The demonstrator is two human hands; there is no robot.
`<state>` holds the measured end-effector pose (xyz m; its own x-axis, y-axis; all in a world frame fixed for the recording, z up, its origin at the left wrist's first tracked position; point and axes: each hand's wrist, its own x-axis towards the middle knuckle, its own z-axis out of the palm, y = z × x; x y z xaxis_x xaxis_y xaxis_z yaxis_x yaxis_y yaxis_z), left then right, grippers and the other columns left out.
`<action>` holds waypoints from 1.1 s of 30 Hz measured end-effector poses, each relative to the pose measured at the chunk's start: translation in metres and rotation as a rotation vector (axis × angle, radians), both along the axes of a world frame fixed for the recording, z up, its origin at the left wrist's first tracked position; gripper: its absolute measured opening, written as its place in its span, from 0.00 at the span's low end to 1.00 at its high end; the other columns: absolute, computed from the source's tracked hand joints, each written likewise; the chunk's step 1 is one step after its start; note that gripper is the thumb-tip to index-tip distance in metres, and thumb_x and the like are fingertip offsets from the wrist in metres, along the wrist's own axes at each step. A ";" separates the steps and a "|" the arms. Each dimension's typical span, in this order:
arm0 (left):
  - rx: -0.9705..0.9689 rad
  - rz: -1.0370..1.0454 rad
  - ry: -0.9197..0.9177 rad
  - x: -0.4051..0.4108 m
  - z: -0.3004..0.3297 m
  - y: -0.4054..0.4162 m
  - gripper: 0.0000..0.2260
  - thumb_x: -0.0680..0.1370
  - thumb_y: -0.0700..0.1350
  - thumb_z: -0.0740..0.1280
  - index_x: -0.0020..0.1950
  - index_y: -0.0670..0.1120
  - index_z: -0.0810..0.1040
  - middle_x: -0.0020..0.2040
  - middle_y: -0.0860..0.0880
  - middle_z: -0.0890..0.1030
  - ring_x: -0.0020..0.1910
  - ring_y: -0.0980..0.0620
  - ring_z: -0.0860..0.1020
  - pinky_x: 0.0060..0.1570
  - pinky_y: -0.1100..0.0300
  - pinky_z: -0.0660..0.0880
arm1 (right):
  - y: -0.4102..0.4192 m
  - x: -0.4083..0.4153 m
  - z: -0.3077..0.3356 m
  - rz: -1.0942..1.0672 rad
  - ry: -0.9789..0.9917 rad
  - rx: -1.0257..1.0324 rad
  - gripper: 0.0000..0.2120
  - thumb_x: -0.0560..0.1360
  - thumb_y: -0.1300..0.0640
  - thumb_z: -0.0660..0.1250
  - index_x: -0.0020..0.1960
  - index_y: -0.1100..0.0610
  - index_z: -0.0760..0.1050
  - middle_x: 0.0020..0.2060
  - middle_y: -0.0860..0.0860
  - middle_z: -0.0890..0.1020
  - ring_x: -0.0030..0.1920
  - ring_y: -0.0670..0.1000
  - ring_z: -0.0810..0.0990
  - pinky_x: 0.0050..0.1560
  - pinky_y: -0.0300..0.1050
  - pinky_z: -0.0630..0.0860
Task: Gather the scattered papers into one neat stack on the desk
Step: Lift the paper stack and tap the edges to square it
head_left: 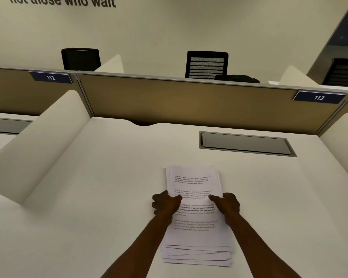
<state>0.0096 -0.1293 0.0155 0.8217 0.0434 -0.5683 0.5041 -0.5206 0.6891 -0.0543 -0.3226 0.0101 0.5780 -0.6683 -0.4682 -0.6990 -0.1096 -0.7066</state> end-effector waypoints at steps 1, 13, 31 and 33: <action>-0.018 0.002 -0.008 -0.001 0.001 -0.001 0.35 0.73 0.55 0.73 0.76 0.45 0.64 0.73 0.43 0.61 0.73 0.42 0.61 0.72 0.46 0.65 | 0.002 0.001 0.001 0.003 0.011 0.003 0.33 0.69 0.48 0.77 0.68 0.63 0.71 0.63 0.60 0.78 0.60 0.59 0.77 0.55 0.47 0.74; -0.460 0.174 0.062 0.010 0.006 0.012 0.29 0.74 0.41 0.74 0.74 0.42 0.69 0.67 0.40 0.77 0.62 0.41 0.78 0.60 0.50 0.77 | 0.011 0.009 0.005 -0.002 -0.100 0.082 0.32 0.69 0.52 0.77 0.68 0.59 0.69 0.60 0.58 0.79 0.54 0.55 0.78 0.55 0.48 0.76; -0.604 0.139 -0.011 0.024 0.027 0.029 0.16 0.75 0.29 0.65 0.62 0.36 0.79 0.54 0.36 0.83 0.46 0.40 0.83 0.45 0.48 0.82 | 0.018 0.021 0.036 0.048 -0.389 0.307 0.17 0.72 0.71 0.64 0.52 0.51 0.76 0.51 0.55 0.83 0.46 0.56 0.83 0.43 0.50 0.83; -0.580 0.097 -0.180 0.032 0.045 0.032 0.14 0.75 0.31 0.66 0.59 0.41 0.81 0.53 0.39 0.84 0.44 0.44 0.85 0.41 0.53 0.83 | 0.015 0.026 0.055 0.071 -0.509 0.296 0.17 0.73 0.71 0.64 0.55 0.53 0.75 0.51 0.55 0.83 0.47 0.56 0.84 0.43 0.50 0.83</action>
<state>0.0414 -0.0970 0.0605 0.9148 -0.1517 -0.3744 0.3798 0.0076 0.9250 -0.0287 -0.3080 0.0656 0.8170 -0.5035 -0.2810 -0.2624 0.1092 -0.9588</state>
